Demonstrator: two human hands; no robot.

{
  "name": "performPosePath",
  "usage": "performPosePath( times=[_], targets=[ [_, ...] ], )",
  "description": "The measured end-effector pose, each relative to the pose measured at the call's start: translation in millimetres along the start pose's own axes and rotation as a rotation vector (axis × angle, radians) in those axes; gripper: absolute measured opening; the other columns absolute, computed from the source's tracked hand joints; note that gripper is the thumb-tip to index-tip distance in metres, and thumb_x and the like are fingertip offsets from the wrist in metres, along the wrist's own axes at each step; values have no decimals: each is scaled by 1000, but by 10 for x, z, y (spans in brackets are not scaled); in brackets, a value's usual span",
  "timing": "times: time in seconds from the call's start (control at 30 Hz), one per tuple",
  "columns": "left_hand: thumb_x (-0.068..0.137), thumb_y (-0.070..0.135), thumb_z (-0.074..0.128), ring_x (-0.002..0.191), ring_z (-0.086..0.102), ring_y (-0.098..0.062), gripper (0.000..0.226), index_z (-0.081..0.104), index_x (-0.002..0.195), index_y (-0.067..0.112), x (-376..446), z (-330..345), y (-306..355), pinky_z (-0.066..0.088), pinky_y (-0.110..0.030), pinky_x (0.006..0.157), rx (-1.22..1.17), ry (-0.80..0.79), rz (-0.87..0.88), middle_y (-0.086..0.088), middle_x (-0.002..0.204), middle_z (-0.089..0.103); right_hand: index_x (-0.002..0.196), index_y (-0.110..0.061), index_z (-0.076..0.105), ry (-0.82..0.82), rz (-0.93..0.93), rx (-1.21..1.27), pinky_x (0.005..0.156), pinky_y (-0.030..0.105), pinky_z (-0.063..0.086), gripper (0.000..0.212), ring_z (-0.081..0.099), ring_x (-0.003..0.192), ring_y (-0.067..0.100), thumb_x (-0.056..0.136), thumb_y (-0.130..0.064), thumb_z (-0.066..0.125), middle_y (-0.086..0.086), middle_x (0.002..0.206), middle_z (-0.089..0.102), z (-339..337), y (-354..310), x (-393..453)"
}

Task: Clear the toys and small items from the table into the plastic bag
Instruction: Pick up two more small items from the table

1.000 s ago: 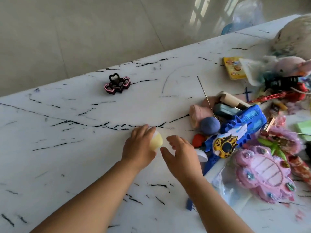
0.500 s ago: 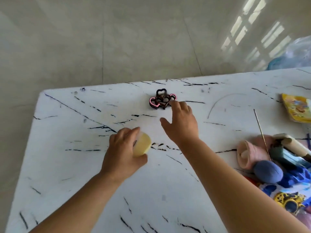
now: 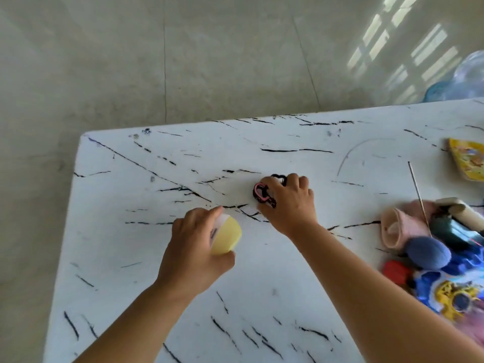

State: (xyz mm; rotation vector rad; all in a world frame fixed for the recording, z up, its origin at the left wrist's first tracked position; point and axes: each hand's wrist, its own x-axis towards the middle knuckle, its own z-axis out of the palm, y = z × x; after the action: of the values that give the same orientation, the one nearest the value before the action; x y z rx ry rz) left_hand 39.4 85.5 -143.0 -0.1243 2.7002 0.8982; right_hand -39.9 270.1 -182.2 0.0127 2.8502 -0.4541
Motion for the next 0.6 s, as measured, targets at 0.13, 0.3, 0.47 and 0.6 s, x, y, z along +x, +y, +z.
performPosePath(
  times=[0.13, 0.3, 0.47, 0.6],
  targets=[
    [67, 32, 72, 101, 24, -6, 77, 35, 135, 37, -290, -198, 132, 28, -21, 79, 11, -85, -1, 23, 113, 32, 124, -41, 50, 14, 150, 172, 91, 34, 29, 50, 35, 108, 28, 76, -49, 62, 3, 112, 47, -125, -26, -726],
    [67, 34, 72, 109, 39, -10, 77, 36, 135, 36, -753, -553, 395, 36, -22, 85, 16, -175, 63, 19, 122, 36, 118, -40, 55, 72, 304, 429, 85, 27, 39, 50, 47, 104, 20, 71, -48, 70, -5, 103, 43, -511, -141, -1635],
    [68, 38, 70, 115, 39, -5, 77, 34, 136, 38, -1271, -889, 734, 38, -22, 90, 39, -283, 224, 22, 127, 33, 112, -43, 55, 211, 461, 480, 62, 15, 35, 49, 48, 76, 5, 67, -52, 72, -13, 97, 40, -1002, -334, -2590],
    [68, 40, 70, 115, 38, -3, 80, 31, 138, 39, -1704, -1081, 1058, 35, -18, 88, 67, -358, 370, 23, 128, 29, 112, -40, 57, 311, 625, 486, 67, 23, 40, 48, 58, 82, 13, 67, -51, 73, -10, 104, 46, -1366, -493, -3388]
  ],
)
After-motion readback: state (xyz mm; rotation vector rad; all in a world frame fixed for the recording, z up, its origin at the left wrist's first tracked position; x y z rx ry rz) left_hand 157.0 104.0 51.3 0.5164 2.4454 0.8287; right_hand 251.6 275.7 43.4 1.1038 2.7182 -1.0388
